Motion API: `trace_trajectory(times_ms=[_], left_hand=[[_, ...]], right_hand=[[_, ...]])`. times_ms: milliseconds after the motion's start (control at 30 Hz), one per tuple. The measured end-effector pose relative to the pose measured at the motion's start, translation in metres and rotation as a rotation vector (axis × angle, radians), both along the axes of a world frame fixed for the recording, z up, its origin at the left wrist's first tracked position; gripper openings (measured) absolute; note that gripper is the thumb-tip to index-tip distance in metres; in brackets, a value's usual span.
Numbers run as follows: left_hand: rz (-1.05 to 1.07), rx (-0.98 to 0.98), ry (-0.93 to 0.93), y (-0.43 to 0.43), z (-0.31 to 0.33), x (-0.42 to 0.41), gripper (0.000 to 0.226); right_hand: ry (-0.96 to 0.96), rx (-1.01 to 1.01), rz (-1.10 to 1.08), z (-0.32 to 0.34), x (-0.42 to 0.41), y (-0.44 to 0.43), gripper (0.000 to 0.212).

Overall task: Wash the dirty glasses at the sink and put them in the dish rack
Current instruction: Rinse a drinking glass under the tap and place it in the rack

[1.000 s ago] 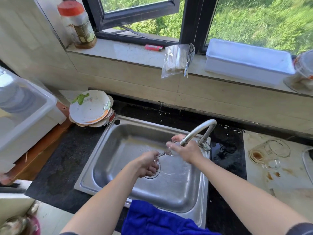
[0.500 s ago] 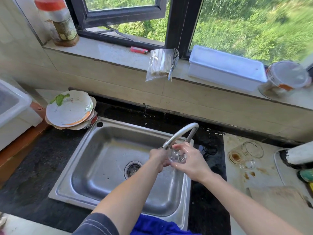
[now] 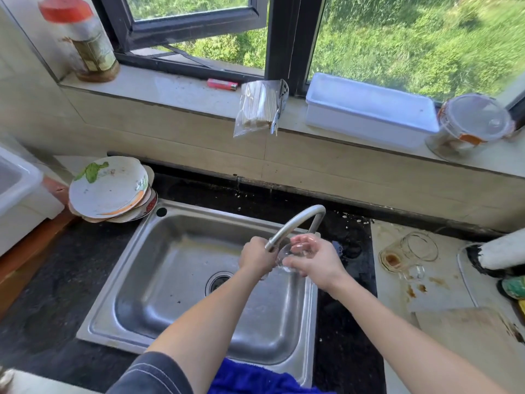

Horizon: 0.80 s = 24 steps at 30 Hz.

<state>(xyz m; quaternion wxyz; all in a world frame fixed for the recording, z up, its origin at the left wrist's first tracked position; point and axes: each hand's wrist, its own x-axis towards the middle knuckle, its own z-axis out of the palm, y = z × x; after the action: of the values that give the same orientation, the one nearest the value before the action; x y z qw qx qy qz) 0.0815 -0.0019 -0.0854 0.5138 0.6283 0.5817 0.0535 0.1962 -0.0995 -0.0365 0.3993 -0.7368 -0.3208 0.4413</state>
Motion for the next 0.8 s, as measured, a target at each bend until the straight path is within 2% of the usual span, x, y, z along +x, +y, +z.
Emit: trace_trajectory(times_ms=[133, 200, 300, 367, 400, 467, 533, 633, 733, 800], left_hand=[[-0.171, -0.215, -0.060, 0.001, 0.008, 0.018, 0.034], [-0.227, -0.303, -0.075, 0.003, 0.011, 0.021, 0.034], [-0.142, -0.479, -0.252, 0.010, 0.010, 0.009, 0.014], [-0.110, -0.512, -0.278, 0.012, 0.014, -0.004, 0.012], [-0.093, -0.486, -0.259, 0.012, 0.017, -0.009, 0.013], [0.011, -0.372, -0.211, 0.014, 0.021, -0.016, 0.017], [0.144, -0.217, -0.170, 0.020, 0.022, -0.029, 0.017], [0.175, -0.022, -0.161, 0.027, 0.023, -0.050, 0.013], [0.154, 0.117, -0.184, 0.024, 0.023, -0.059, 0.015], [0.212, 0.150, -0.193, 0.024, 0.020, -0.061, 0.017]], right_hand=[[0.044, -0.065, -0.236, -0.005, 0.018, -0.002, 0.019], [0.039, -0.126, -0.250, -0.010, 0.021, -0.004, 0.023], [0.152, -0.193, -0.327, -0.017, 0.020, -0.001, 0.029], [0.243, -0.210, -0.440, -0.025, 0.016, 0.009, 0.027], [0.266, -0.199, -0.479, -0.030, 0.011, 0.014, 0.024], [0.153, -0.144, -0.439, -0.044, -0.006, 0.023, 0.020], [-0.043, -0.091, -0.222, -0.048, -0.024, 0.029, 0.025], [-0.141, -0.133, 0.032, -0.054, -0.030, 0.037, 0.049], [-0.361, -0.183, 0.132, -0.048, -0.040, 0.049, 0.038], [-0.413, -0.047, 0.249, -0.042, -0.052, 0.051, 0.041]])
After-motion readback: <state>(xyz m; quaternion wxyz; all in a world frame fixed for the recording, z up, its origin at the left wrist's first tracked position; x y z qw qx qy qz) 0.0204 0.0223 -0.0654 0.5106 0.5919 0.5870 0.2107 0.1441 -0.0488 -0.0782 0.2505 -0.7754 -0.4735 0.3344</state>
